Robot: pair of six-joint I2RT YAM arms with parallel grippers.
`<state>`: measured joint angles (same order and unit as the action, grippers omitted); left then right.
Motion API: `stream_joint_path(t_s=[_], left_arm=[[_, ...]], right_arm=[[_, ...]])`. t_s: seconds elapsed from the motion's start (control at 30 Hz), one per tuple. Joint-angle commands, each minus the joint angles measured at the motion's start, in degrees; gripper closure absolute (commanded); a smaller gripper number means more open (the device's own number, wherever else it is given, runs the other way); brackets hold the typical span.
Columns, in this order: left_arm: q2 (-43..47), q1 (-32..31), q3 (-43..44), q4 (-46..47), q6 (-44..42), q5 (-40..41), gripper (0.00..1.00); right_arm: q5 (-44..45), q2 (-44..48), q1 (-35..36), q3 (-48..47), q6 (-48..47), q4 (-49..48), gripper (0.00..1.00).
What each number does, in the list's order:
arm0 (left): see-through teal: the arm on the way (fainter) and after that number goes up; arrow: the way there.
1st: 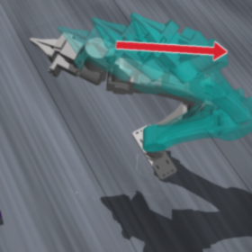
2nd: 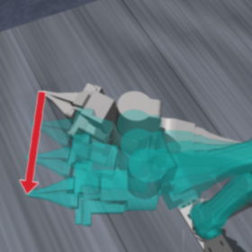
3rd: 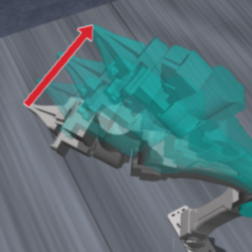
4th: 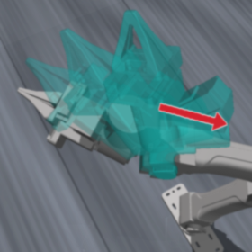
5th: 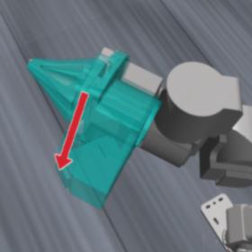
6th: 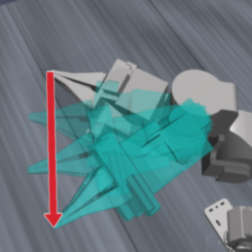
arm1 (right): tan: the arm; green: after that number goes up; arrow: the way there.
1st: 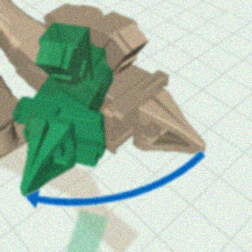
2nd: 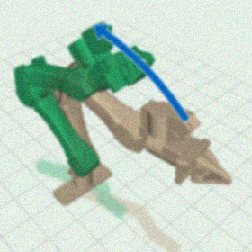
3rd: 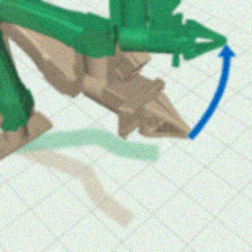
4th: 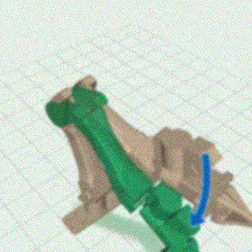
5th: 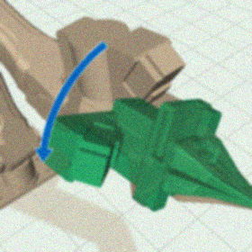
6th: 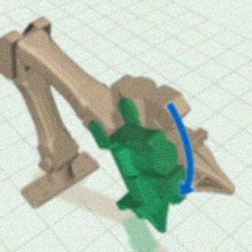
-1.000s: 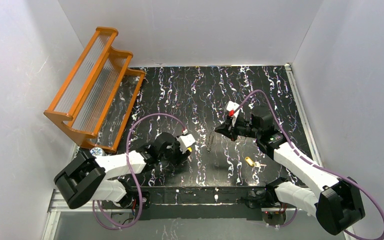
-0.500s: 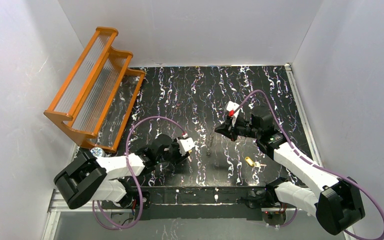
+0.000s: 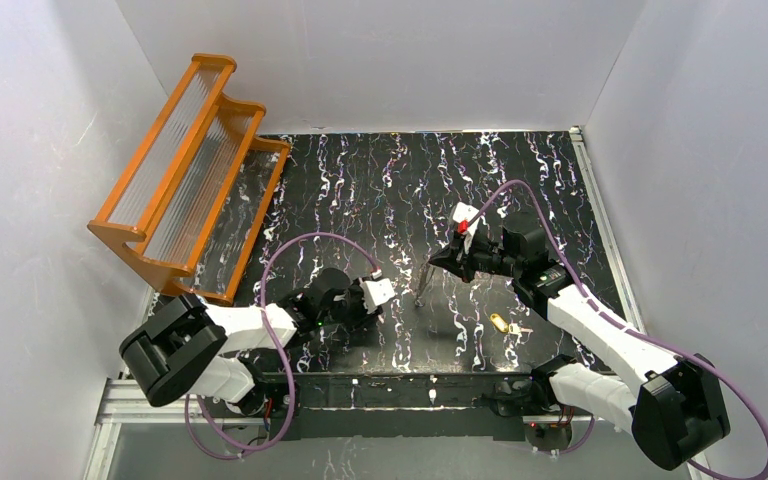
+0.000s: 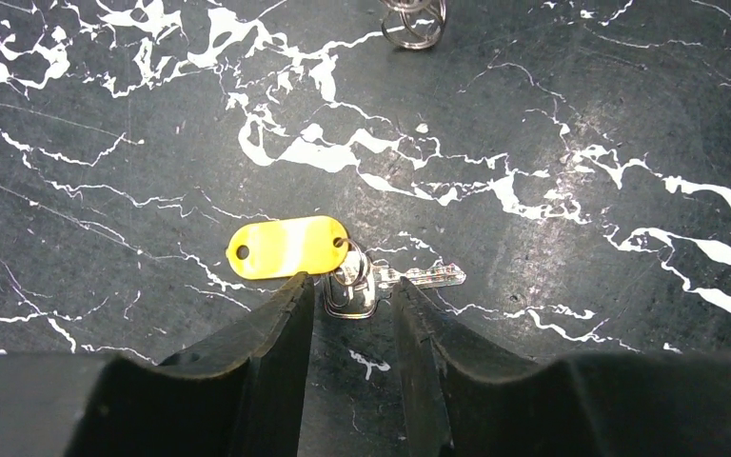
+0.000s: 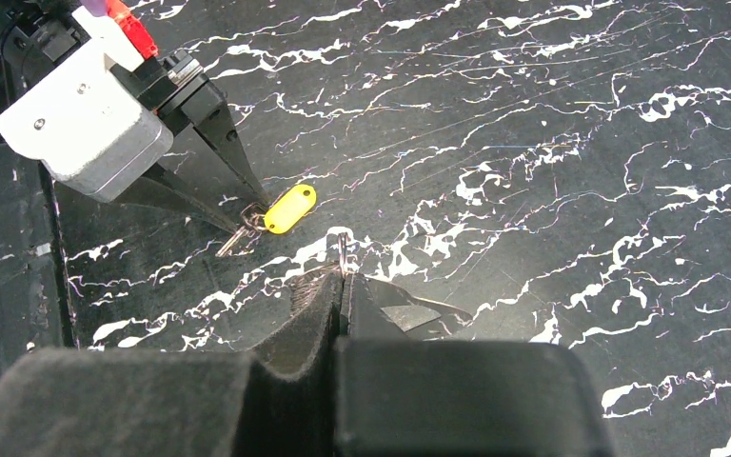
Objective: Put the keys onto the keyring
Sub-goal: Pick up the key from the center of the board.
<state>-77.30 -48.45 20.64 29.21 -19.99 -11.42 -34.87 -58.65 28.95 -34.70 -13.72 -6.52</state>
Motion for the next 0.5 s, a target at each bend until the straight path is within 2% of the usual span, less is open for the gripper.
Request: stream_joint_path(t_s=[0.0, 0.47], left_arm=[[-0.58, -0.48, 1.81, 1.41, -0.62, -0.99, 0.67], [-1.73, -0.68, 2.3, 2.19, -0.75, -0.77, 0.74]], right_arm=[[-0.61, 0.13, 0.12, 0.26, 0.17, -3.49, 0.99], [-0.84, 0.34, 0.09, 0.27, 0.27, -3.23, 0.99]])
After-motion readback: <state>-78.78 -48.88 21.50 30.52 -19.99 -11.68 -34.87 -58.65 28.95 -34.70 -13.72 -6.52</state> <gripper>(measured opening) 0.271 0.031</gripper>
